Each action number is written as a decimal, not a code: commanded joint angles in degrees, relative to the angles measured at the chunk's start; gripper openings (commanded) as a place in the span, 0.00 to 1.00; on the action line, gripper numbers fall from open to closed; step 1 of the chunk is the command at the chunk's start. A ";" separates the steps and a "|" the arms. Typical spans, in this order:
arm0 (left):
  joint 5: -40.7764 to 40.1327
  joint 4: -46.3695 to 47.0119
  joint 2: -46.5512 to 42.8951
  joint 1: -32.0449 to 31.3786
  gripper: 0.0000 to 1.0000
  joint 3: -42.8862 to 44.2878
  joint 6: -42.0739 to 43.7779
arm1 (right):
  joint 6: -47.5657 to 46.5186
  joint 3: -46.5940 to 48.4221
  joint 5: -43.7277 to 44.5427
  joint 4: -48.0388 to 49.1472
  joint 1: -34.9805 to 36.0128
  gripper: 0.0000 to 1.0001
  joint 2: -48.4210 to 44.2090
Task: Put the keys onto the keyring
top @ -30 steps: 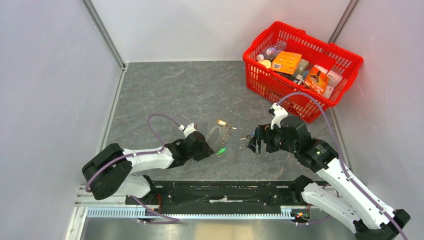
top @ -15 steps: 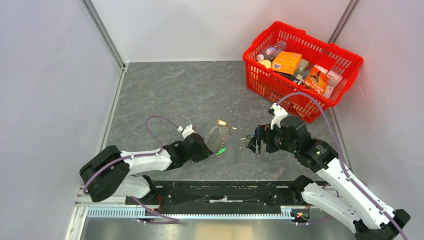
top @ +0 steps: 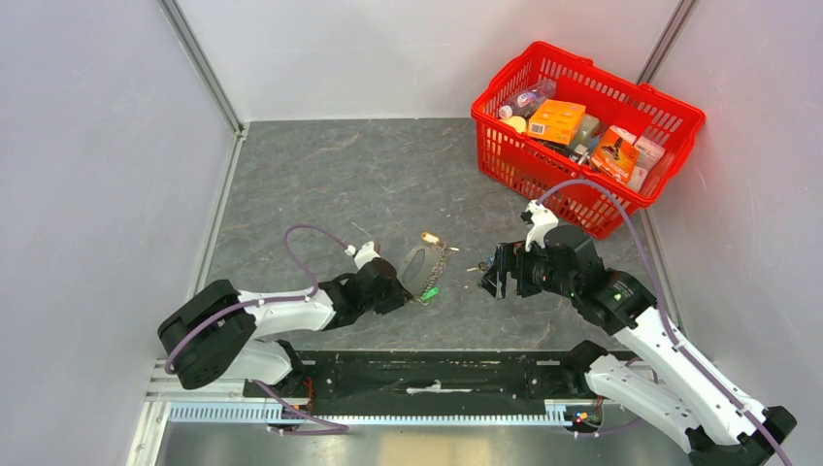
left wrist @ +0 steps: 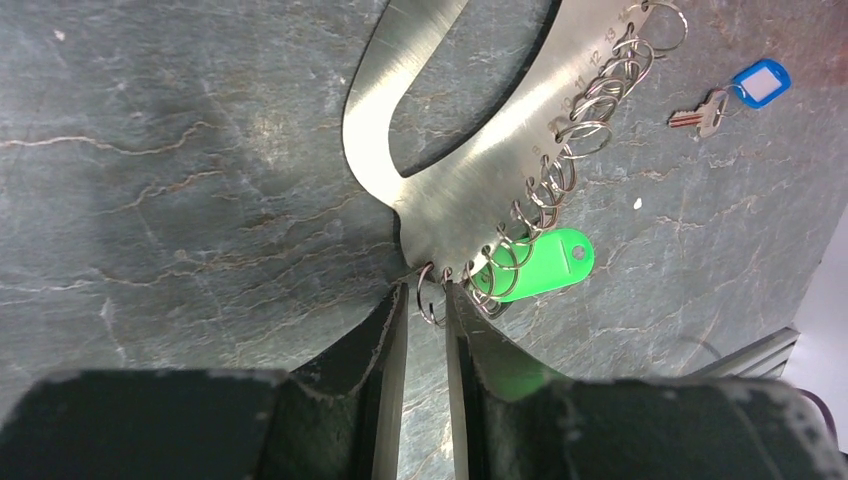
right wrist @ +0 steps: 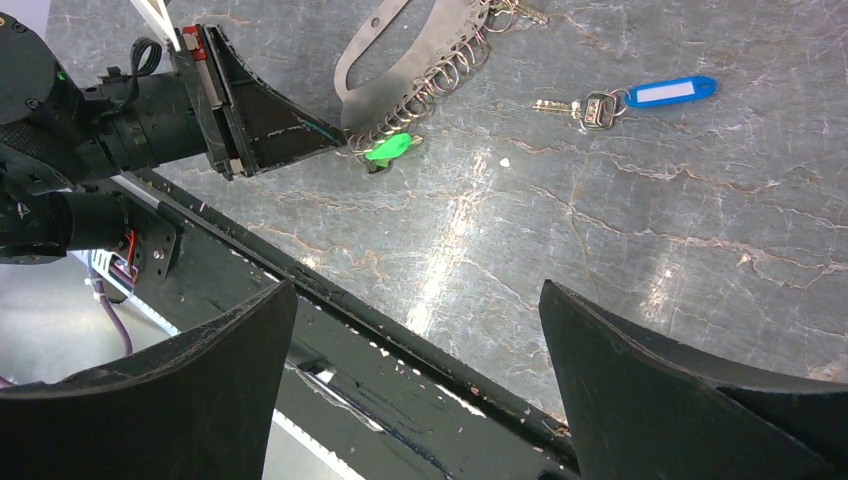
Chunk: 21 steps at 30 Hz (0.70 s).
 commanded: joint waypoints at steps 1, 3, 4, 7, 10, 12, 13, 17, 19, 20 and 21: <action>-1.44 1.39 1.93 -0.24 0.27 1.38 -1.31 | 0.04 -0.24 -0.47 0.71 0.33 0.99 -0.92; -1.35 1.46 2.41 -0.24 0.27 1.69 -1.32 | 0.00 -0.30 -0.44 0.68 0.31 0.99 -1.17; -1.26 1.58 2.67 -0.24 0.27 1.85 -1.24 | -0.10 -0.38 -0.34 0.54 0.32 0.99 -1.23; -1.18 1.68 2.89 -0.24 0.26 1.96 -1.23 | -0.09 -0.47 -0.30 0.37 0.32 0.99 -1.33; -1.30 1.68 2.26 -0.24 0.23 1.56 -1.14 | -0.10 -0.56 -0.18 0.34 0.28 0.99 -1.63; -1.32 1.39 1.43 -0.24 0.22 1.29 -1.06 | -0.07 -0.56 -0.12 0.31 0.26 0.99 -1.69; -1.33 1.02 0.93 -0.24 0.22 1.31 -0.91 | -0.05 -0.61 -0.19 0.26 0.25 0.99 -1.65; -0.77 -1.99 -1.31 -0.24 0.18 2.85 1.50 | -0.02 -0.56 -0.14 0.35 0.32 0.99 -1.36; -0.41 -3.63 -2.57 -0.24 0.15 3.78 3.18 | 0.07 -0.48 -0.14 0.35 0.33 0.99 -1.40; -0.31 -4.47 -3.36 -0.24 0.13 4.15 3.91 | 0.06 -0.47 -0.19 0.37 0.33 0.99 -1.50; -0.29 -5.82 -4.13 -0.20 0.06 4.24 4.43 | 0.05 -0.47 -0.14 0.37 0.29 0.99 -1.60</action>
